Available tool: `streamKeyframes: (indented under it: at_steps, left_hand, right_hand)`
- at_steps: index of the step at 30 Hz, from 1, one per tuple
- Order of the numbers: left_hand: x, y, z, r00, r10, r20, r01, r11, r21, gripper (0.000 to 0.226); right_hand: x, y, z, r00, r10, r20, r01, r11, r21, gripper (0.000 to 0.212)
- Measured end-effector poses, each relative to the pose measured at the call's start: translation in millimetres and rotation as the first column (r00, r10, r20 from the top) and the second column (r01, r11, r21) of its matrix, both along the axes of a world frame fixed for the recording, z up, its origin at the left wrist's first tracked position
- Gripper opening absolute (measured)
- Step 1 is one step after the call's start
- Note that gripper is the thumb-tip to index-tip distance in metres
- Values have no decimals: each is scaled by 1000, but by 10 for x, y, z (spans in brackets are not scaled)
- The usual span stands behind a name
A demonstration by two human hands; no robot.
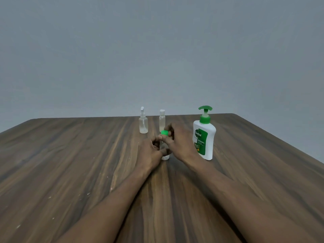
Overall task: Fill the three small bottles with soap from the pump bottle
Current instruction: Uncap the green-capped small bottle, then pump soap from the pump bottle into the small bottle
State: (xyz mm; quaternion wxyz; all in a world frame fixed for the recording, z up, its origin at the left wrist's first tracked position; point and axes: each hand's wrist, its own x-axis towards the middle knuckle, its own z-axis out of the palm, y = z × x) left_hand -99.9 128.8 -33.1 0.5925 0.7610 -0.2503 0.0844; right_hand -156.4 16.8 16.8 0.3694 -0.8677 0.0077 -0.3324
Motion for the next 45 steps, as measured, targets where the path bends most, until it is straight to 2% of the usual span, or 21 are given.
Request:
streamKeyframes:
  at_steps: [2, 5, 8, 12, 17, 20, 24, 26, 29, 31, 34, 35, 39, 40, 41, 43, 45]
  left_hand:
    - [15, -1, -12, 999, -7, -37, 7, 1000, -23, 24]
    - [-10, -3, -7, 999, -25, -40, 23, 999, -43, 20]
    - [-31, 1, 3, 999, -36, -8, 36, 999, -29, 19]
    - [-48, 2, 13, 999, -25, -45, 24, 1000, -18, 17]
    - [-79, 8, 47, 998, 52, 23, -53, 998, 19, 11]
    - [-83, 15, 49, 999, 23, -32, -23, 1000, 6, 17]
    - [-50, 14, 35, 997, -13, -79, 11, 1000, -26, 27]
    - [-31, 26, 31, 996, -9, -83, 6, 999, -32, 28]
    - [2, 65, 25, 996, -15, -89, 14, 1000, -13, 32]
    - [14, 87, 23, 996, -30, -86, 31, 1000, 6, 33]
    - [12, 96, 24, 995, -47, -86, 48, 999, 6, 34]
    - [9, 94, 25, 995, -49, -83, 50, 999, 2, 34]
    - [5, 94, 21, 996, -47, -77, 47, 999, -8, 33]
    - [7, 95, 14, 996, -45, -75, 45, 999, -4, 32]
    - [10, 94, 6, 997, -42, -71, 42, 999, 1, 32]
    - [21, 95, -19, 998, -33, -56, 34, 999, 9, 30]
    - [16, 102, -31, 999, -25, -48, 26, 1000, 16, 29]
  right_hand:
    - [15, -1, -28, 999, 43, 2, -43, 999, -12, 21]
    - [37, -4, -20, 998, 65, 0, -65, 996, 56, 41]
    - [91, 5, -50, 999, -38, 26, 37, 999, 30, 56]
    - [110, -2, -114, 998, 4, 56, -7, 998, 62, 42]
    - [101, 73, -159, 998, 8, 60, -16, 991, 129, 61]
    - [99, 42, -144, 997, 8, 73, -16, 994, 110, 47]
    - [72, -68, 33, 966, -12, 259, -19, 993, 117, 38]
    - [68, -149, 55, 966, -46, 256, 13, 992, 127, 35]
    - [109, -302, -103, 990, -124, 60, 124, 992, 8, 29]
    - [97, -303, -223, 995, -101, -27, 97, 988, -122, 28]
    - [7, -210, -283, 1000, 11, 26, -6, 985, -172, 52]
    - [-10, -199, -291, 1000, 3, 29, 2, 984, -181, 52]
    - [48, -201, -316, 995, -92, -48, 78, 968, -240, 18]
    - [58, -209, -279, 994, -99, -47, 87, 974, -209, 20]
    - [47, -201, -222, 993, -115, -27, 104, 956, -274, 23]
    - [-69, -143, -65, 968, -233, 88, 248, 859, -448, 25]
    - [-222, -135, 55, 882, -315, 352, 459, 746, -482, 20]
